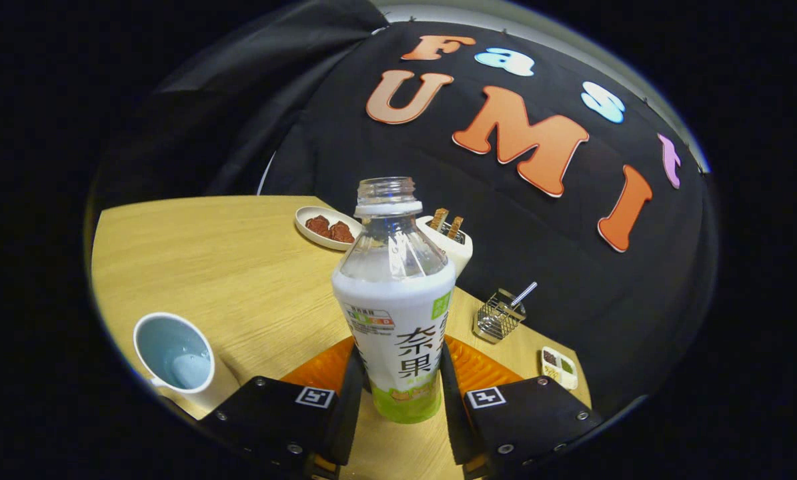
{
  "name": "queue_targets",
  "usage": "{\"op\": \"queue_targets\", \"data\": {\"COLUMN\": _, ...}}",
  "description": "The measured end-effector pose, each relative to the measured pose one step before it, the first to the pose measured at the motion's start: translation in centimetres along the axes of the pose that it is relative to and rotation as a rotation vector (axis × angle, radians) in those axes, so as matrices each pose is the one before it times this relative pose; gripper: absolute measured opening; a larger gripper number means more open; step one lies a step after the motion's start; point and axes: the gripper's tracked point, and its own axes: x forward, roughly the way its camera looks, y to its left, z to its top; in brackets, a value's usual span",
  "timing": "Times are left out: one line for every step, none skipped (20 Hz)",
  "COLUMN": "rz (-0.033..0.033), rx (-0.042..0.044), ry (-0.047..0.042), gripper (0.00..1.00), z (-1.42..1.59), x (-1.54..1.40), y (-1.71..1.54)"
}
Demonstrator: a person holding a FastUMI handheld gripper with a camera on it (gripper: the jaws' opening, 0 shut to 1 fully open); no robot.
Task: Take the bottle from table, then pour the juice into the cup, finally place the bottle on the coaster
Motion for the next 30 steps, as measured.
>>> {"op": "queue_targets", "data": {"rz": -0.00602, "rx": 0.04166, "ry": -0.00495, "gripper": 0.58, "z": 0.139, "x": 0.493, "y": -0.497}}
{"op": "queue_targets", "data": {"rz": -0.00447, "rx": 0.04367, "ry": -0.00652, "gripper": 0.58, "z": 0.155, "x": 0.447, "y": -0.384}}
{"op": "queue_targets", "data": {"rz": -0.00127, "rx": 0.04431, "ry": -0.00753, "gripper": 0.58, "z": 0.182, "x": 0.503, "y": -0.273}}
{"op": "queue_targets", "data": {"rz": 0.00639, "rx": 0.04613, "ry": -0.00364, "gripper": 0.57, "z": 0.098, "x": 0.448, "y": -0.079}}
{"op": "queue_targets", "data": {"rz": 0.00702, "rx": 0.03946, "ry": -0.00683, "gripper": 0.59, "z": 0.148, "x": 0.277, "y": -0.058}}
{"op": "queue_targets", "data": {"rz": -0.00366, "rx": 0.02948, "ry": -0.01045, "gripper": 0.6, "z": 0.137, "x": 0.387, "y": -0.33}}
{"op": "queue_targets", "data": {"rz": -0.02332, "rx": 0.02278, "ry": -0.01113, "gripper": 0.6, "z": 0.11, "x": 0.396, "y": -0.706}}
{"op": "queue_targets", "data": {"rz": -0.01268, "rx": 0.01915, "ry": -0.00047, "gripper": 0.6, "z": -0.206, "x": 0.477, "y": -0.304}}
{"op": "queue_targets", "data": {"rz": 0.00248, "rx": 0.0208, "ry": 0.00536, "gripper": 0.59, "z": -0.202, "x": 0.425, "y": 0.065}}
{"op": "queue_targets", "data": {"rz": 0.01007, "rx": 0.01954, "ry": 0.00562, "gripper": 0.6, "z": -0.226, "x": 0.318, "y": 0.256}}
{"op": "queue_targets", "data": {"rz": 0.00462, "rx": 0.01471, "ry": 0.0023, "gripper": 0.6, "z": -0.185, "x": 0.39, "y": 0.167}}
{"op": "queue_targets", "data": {"rz": 0.0059, "rx": 0.00899, "ry": 0.00371, "gripper": 0.6, "z": -0.312, "x": 0.257, "y": 0.147}}
{"op": "queue_targets", "data": {"rz": -0.00143, "rx": 0.002, "ry": 0.00294, "gripper": 0.6, "z": -0.261, "x": 0.251, "y": 0.033}}
{"op": "queue_targets", "data": {"rz": -0.0011, "rx": 0.00427, "ry": 0.00665, "gripper": 0.6, "z": -0.374, "x": 0.291, "y": -0.029}}
{"op": "queue_targets", "data": {"rz": 0.00246, "rx": 0.00489, "ry": 0.01, "gripper": 0.6, "z": -0.469, "x": 0.363, "y": 0.136}}
{"op": "queue_targets", "data": {"rz": 0.00422, "rx": 0.00435, "ry": 0.01408, "gripper": 0.6, "z": -0.611, "x": 0.308, "y": 0.07}}
{"op": "queue_targets", "data": {"rz": 0.00366, "rx": 0.00019, "ry": 0.0136, "gripper": 0.6, "z": -0.486, "x": 0.186, "y": 0.1}}
{"op": "queue_targets", "data": {"rz": -0.00042, "rx": 0.00557, "ry": -0.02258, "gripper": 0.6, "z": 0.448, "x": -0.047, "y": -0.175}}
{"op": "queue_targets", "data": {"rz": -0.00514, "rx": 0.00812, "ry": 0.0027, "gripper": 0.6, "z": -0.254, "x": 0.176, "y": -0.121}}
{"op": "queue_targets", "data": {"rz": 0.00299, "rx": 0.0116, "ry": -0.00032, "gripper": 0.6, "z": -0.013, "x": -0.138, "y": -0.137}}
{"op": "queue_targets", "data": {"rz": 0.00328, "rx": 0.01518, "ry": 0.00358, "gripper": 0.62, "z": -0.014, "x": 0.073, "y": -0.153}}
{"op": "queue_targets", "data": {"rz": 0.0022, "rx": 0.01414, "ry": 0.00464, "gripper": 0.63, "z": -0.109, "x": 0.032, "y": -0.149}}
{"op": "queue_targets", "data": {"rz": -0.00576, "rx": 0.00471, "ry": 0.00954, "gripper": 0.65, "z": -0.194, "x": 0.061, "y": -0.354}}
{"op": "queue_targets", "data": {"rz": -0.00333, "rx": 0.00129, "ry": 0.01239, "gripper": 0.66, "z": -0.359, "x": -0.069, "y": -0.36}}
{"op": "queue_targets", "data": {"rz": 0.00681, "rx": 0.00315, "ry": 0.01011, "gripper": 0.67, "z": -0.245, "x": -0.055, "y": -0.069}}
{"op": "queue_targets", "data": {"rz": 0.00588, "rx": 0.00233, "ry": 0.01408, "gripper": 0.72, "z": -0.266, "x": -0.236, "y": -0.045}}
{"op": "queue_targets", "data": {"rz": 0.00141, "rx": -0.00576, "ry": 0.00452, "gripper": 0.77, "z": -0.076, "x": -0.263, "y": -0.159}}
{"op": "queue_targets", "data": {"rz": -0.00618, "rx": -0.00871, "ry": -0.01171, "gripper": 0.82, "z": 0.35, "x": -0.322, "y": -0.345}}
{"op": "queue_targets", "data": {"rz": -0.00482, "rx": -0.00634, "ry": -0.01265, "gripper": 0.89, "z": 0.442, "x": -0.393, "y": -0.284}}
{"op": "queue_targets", "data": {"rz": -0.00317, "rx": 0.00268, "ry": -0.01159, "gripper": 0.92, "z": 0.482, "x": -0.665, "y": -0.233}}
